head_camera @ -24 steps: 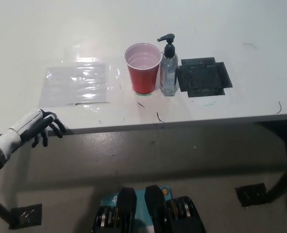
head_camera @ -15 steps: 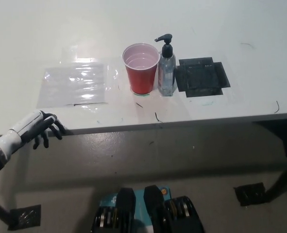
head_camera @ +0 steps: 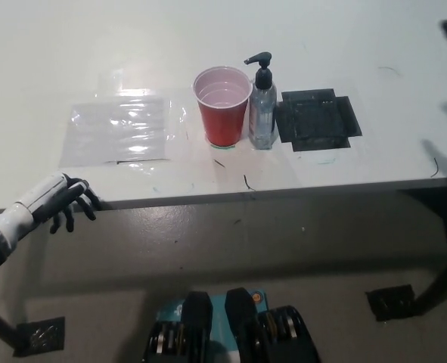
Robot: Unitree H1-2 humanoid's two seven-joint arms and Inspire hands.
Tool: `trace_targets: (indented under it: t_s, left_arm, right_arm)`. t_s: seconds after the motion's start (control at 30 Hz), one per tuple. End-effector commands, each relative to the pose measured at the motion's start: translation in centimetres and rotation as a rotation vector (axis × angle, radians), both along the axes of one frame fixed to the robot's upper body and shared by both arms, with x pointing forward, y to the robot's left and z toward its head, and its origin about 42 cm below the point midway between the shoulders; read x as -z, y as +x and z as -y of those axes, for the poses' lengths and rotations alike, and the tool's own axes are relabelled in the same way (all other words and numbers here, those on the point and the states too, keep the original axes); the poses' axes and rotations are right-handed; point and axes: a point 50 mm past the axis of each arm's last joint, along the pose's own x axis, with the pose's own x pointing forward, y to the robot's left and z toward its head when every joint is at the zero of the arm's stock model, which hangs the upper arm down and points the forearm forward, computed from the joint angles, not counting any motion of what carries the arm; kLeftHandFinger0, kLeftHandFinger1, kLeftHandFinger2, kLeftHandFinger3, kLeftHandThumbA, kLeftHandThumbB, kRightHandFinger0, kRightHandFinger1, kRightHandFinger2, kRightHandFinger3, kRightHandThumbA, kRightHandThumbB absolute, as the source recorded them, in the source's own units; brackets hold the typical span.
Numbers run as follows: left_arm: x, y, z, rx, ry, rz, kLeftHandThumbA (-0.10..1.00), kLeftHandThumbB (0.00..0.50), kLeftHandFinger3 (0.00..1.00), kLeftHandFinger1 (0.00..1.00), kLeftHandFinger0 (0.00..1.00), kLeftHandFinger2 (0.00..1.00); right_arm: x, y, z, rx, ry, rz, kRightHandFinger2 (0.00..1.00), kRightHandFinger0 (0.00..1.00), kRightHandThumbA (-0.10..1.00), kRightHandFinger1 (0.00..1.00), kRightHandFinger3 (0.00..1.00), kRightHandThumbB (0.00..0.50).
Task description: The robot uses its right hand to press the hand soap kept in the middle of the table to get liquid hand soap out
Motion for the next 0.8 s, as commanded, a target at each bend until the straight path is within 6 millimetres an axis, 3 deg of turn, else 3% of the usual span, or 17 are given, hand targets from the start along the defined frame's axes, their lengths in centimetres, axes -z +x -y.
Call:
trace_targets:
  t_s: [0.0, 0.13, 0.17, 0.27, 0.4, 0.47, 0.53, 0.67, 0.77]
  left_arm:
    - [-1.6, 0.1, -0.3, -0.004, 0.005, 0.027, 1.0, 0.167, 0.63, 0.22, 0.14, 0.41]
    - [-1.4, 0.1, -0.3, 0.001, -0.002, 0.031, 1.0, 0.194, 0.62, 0.2, 0.12, 0.4]
    - [-1.4, 0.2, -0.4, 0.003, -0.001, 0.019, 1.0, 0.19, 0.62, 0.22, 0.13, 0.42]
    - [-1.5, 0.2, -0.3, 0.006, 0.003, 0.017, 1.0, 0.193, 0.62, 0.22, 0.13, 0.42]
    - [-1.7, 0.3, -0.3, 0.007, 0.017, 0.024, 1.0, 0.206, 0.6, 0.21, 0.13, 0.4]
    - [-1.8, 0.2, -0.3, 0.008, 0.014, 0.026, 1.0, 0.208, 0.61, 0.21, 0.14, 0.4]
    - [-1.9, 0.3, -0.2, 0.016, 0.013, 0.025, 1.0, 0.213, 0.59, 0.21, 0.14, 0.39]
    - [-2.0, 0.5, -0.2, 0.027, 0.027, 0.033, 1.0, 0.226, 0.59, 0.22, 0.18, 0.39]
    - [-2.1, 0.6, -0.1, 0.029, 0.027, 0.036, 1.0, 0.231, 0.58, 0.21, 0.17, 0.38]
  right_arm:
    - [-2.8, 1.3, -2.6, -0.03, -0.097, 0.075, 1.0, 0.98, 1.0, 1.0, 1.0, 0.307]
    - [-3.7, 1.8, -4.7, -0.053, -0.152, 0.098, 1.0, 1.0, 1.0, 1.0, 1.0, 0.406]
    - [-4.4, 2.2, -6.2, -0.07, -0.166, 0.107, 1.0, 1.0, 1.0, 1.0, 1.0, 0.43]
    - [-4.8, 2.6, -7.3, -0.082, -0.178, 0.111, 1.0, 1.0, 1.0, 1.0, 1.0, 0.432]
    - [-5.1, 3.7, -9.2, -0.104, -0.196, 0.108, 1.0, 1.0, 1.0, 1.0, 1.0, 0.492]
    - [-5.1, 4.3, -10.2, -0.14, -0.216, 0.113, 1.0, 1.0, 1.0, 1.0, 1.0, 0.444]
    - [-5.0, 4.9, -11.4, -0.136, -0.244, 0.097, 1.0, 1.0, 1.0, 1.0, 1.0, 0.471]
    - [-4.6, 5.9, -13.0, -0.169, -0.258, 0.109, 1.0, 1.0, 1.0, 1.0, 1.0, 0.432]
    - [-4.5, 6.4, -13.8, -0.17, -0.252, 0.095, 1.0, 1.0, 1.0, 1.0, 1.0, 0.456]
